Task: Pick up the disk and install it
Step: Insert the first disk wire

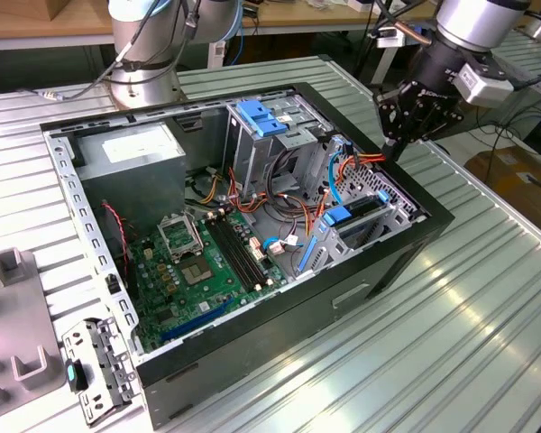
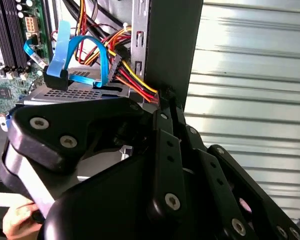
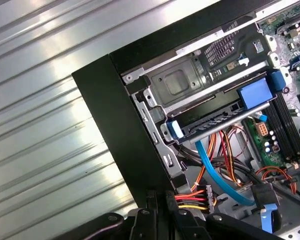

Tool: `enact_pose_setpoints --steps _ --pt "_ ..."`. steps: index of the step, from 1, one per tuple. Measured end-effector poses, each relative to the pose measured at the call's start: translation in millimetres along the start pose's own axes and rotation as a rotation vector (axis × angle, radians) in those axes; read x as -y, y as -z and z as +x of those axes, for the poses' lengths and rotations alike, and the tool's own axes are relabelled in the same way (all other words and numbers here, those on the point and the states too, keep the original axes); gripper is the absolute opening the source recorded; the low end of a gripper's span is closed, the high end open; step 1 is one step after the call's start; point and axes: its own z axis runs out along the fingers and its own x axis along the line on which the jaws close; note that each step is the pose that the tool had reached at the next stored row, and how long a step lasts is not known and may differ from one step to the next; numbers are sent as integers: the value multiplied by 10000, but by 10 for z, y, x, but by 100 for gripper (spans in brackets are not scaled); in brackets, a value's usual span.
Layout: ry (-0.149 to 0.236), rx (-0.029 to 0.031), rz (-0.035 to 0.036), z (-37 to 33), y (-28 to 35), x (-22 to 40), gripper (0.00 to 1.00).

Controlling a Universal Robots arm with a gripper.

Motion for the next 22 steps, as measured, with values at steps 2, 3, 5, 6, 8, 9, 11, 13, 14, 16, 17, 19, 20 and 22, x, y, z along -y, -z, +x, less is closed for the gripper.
enact_pose_setpoints --steps 2,3,5,6,8,9,11,13,14,16,17,19,20,22 --pt "0 -4 -8 -1 24 1 16" --pt "0 -4 -9 -1 24 1 16" --pt "0 -5 -11 -1 25 1 16" --pt "1 -7 -14 -2 26 1 16" --pt "2 -7 -14 -36 26 -15 16" --pt "0 -7 -12 -66 26 -31 16" --pt "0 -9 -12 -88 26 -42 16" --pt "-48 -10 -10 -92 27 -44 16" --pt "-128 -15 -13 -92 34 -43 16" --pt "-306 -18 -9 -92 42 -44 16" --pt "-418 -20 -6 -92 44 -43 16" --pt "-603 -26 -7 -92 56 -43 16" --pt "-651 -25 -2 -93 56 -43 16" --pt "-669 -26 -2 -93 56 -43 16"
